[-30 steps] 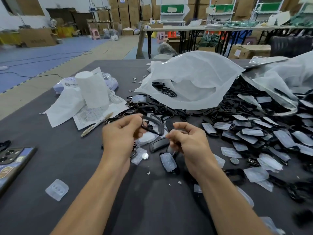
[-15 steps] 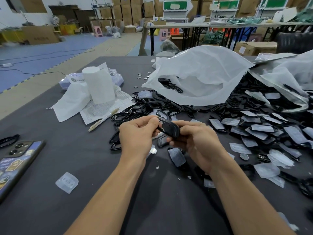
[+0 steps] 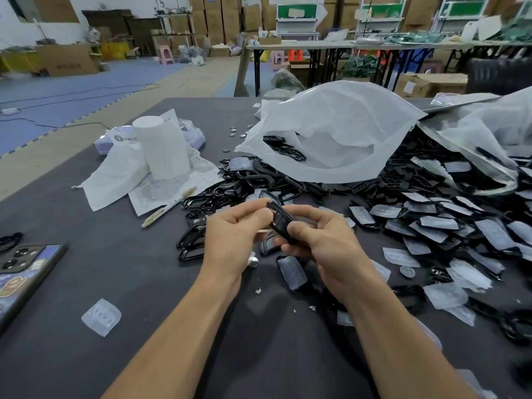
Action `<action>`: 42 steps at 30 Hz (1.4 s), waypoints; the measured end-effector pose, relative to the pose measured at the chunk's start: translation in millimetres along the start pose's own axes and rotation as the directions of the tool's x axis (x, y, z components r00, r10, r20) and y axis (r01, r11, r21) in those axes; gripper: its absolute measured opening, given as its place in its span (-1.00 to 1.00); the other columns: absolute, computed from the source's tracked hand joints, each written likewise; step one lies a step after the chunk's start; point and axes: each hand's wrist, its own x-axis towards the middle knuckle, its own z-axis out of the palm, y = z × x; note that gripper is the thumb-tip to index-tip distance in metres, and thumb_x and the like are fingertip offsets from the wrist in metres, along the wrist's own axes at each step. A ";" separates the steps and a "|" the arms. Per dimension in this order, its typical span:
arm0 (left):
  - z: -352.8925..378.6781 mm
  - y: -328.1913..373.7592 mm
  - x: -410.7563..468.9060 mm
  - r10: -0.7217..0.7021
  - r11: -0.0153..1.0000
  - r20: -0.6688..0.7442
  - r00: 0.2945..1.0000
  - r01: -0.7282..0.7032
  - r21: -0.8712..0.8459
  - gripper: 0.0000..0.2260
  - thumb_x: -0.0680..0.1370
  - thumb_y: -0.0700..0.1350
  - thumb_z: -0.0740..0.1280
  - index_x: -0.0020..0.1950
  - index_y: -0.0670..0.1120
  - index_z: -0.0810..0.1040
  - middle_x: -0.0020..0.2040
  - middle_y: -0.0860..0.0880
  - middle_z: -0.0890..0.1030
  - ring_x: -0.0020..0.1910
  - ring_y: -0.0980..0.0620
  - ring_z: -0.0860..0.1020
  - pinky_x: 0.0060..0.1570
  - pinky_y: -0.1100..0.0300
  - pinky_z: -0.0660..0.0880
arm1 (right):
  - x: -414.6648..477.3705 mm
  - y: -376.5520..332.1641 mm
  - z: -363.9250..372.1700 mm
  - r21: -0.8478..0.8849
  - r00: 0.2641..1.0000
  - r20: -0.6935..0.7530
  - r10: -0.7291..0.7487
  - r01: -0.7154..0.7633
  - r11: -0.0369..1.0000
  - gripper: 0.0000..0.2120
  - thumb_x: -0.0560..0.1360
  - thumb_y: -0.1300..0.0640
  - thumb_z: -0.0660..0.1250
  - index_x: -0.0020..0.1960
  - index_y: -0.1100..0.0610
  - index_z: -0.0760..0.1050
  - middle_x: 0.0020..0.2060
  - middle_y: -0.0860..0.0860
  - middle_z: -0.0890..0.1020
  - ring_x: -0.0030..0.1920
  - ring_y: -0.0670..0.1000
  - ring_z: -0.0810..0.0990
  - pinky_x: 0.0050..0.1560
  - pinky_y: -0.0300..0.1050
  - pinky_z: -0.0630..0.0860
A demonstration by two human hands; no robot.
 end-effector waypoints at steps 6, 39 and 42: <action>10.8 -6.3 -4.0 -0.001 1.000 0.028 1.000 0.001 -0.003 -0.60 0.45 -0.50 0.43 0.10 -0.07 0.69 -0.17 -0.15 0.75 -0.24 -0.01 0.68 -0.25 0.27 0.60 | 0.3 0.7 1.6 -0.114 0.999 -0.017 -0.045 0.042 0.993 -0.76 0.59 0.43 0.31 0.09 0.17 0.64 -0.21 0.18 0.75 -0.28 0.02 0.72 -0.18 -0.16 0.70; 9.0 -1.1 0.4 -0.247 0.879 0.097 0.964 0.265 -0.397 -0.80 0.35 -0.22 0.50 -0.04 -0.15 0.72 -0.18 -0.09 0.74 -0.33 0.08 0.66 -0.32 0.24 0.60 | -3.8 4.9 12.2 0.001 0.982 -0.162 -0.092 0.094 0.996 -0.72 0.55 0.35 0.43 -0.29 0.11 0.71 -0.35 0.08 0.71 -0.45 -0.06 0.58 -0.41 -0.27 0.52; 8.7 -5.1 0.6 -0.215 0.973 -0.055 0.975 0.209 -0.099 -0.90 0.51 -0.09 0.53 -0.18 -0.07 0.78 -0.18 -0.08 0.76 -0.31 0.06 0.63 -0.31 0.22 0.52 | -5.0 7.4 7.1 -0.416 0.904 -0.264 -0.336 0.208 0.885 -0.79 0.50 0.24 0.50 -0.24 -0.04 0.72 -0.40 -0.09 0.69 -0.41 -0.16 0.61 -0.33 -0.33 0.50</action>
